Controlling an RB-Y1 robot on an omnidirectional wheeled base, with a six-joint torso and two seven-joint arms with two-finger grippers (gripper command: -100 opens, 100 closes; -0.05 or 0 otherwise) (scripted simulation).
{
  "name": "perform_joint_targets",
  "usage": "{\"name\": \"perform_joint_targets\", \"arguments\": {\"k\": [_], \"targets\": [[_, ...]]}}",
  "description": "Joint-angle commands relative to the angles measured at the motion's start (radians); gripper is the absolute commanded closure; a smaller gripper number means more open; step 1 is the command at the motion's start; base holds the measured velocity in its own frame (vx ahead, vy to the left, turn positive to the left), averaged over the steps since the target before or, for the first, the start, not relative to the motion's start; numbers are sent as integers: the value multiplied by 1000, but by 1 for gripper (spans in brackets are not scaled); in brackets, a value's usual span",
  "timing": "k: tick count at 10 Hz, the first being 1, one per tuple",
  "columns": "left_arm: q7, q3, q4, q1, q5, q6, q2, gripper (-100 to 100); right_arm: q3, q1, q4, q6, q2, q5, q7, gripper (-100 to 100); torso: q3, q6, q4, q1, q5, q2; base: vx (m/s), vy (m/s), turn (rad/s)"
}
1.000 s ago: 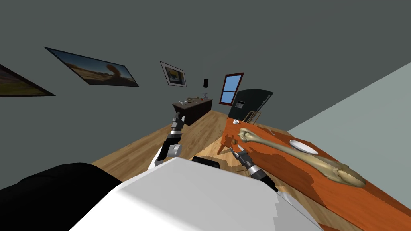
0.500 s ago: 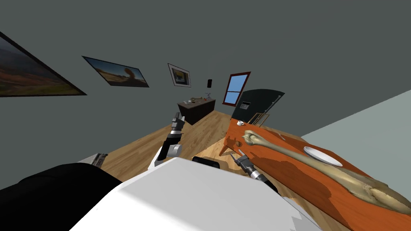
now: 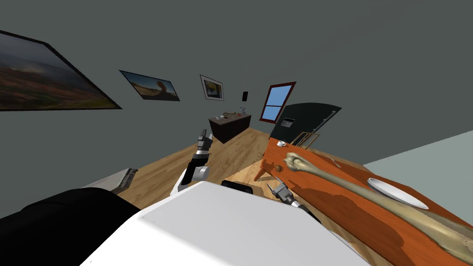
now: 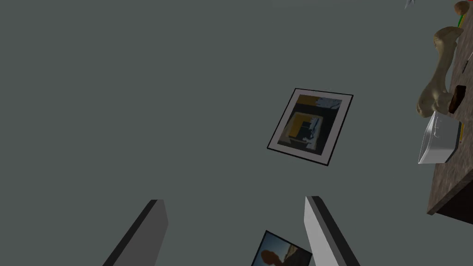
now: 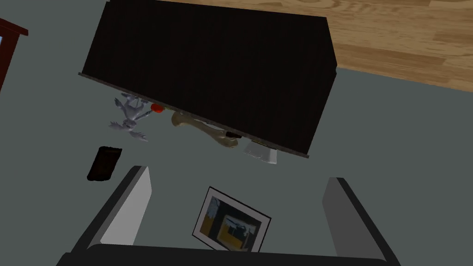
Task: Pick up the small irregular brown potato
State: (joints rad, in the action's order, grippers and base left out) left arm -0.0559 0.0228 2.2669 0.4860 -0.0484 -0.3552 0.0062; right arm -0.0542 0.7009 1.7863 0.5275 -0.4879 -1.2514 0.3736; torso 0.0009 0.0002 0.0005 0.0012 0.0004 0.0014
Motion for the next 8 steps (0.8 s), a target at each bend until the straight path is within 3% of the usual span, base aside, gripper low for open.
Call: {"name": "perform_joint_targets", "arguments": {"k": [1, 2, 3, 5, 8], "targets": [[0, 0, 0, 0, 0, 0, 0, 0, 6, 4, -12, -12, -17, -50, 13, -100, 0, 0, 0, 0, 0, 0, -16, 33, 139], [0, 0, 0, 0, 0, 0, 0, 0, 6, 4, -12, -12, -17, -61, 13, -100, 0, 1, 0, 0, 0, 0, -6, 18, -23], [0, 0, 0, 0, 0, 0, 0, 0, 18, 10, -48, -30, -43, -99, 49, -100, 0, 1, 0, -1, 0, 0, -6, 42, 206], [0, 0, 0, 0, 0, 0, 0, 0, 18, 10, -48, -30, -43, -134, 49, -100, 0, 1, 0, 0, 0, 0, -7, 23, 59], [0, 0, 0, 0, 0, 0, 0, 0, 46, 21, -121, -68, -97, -238, 120, -100, 0, 1, 0, 0, 0, 0, -7, 36, 196]]}}
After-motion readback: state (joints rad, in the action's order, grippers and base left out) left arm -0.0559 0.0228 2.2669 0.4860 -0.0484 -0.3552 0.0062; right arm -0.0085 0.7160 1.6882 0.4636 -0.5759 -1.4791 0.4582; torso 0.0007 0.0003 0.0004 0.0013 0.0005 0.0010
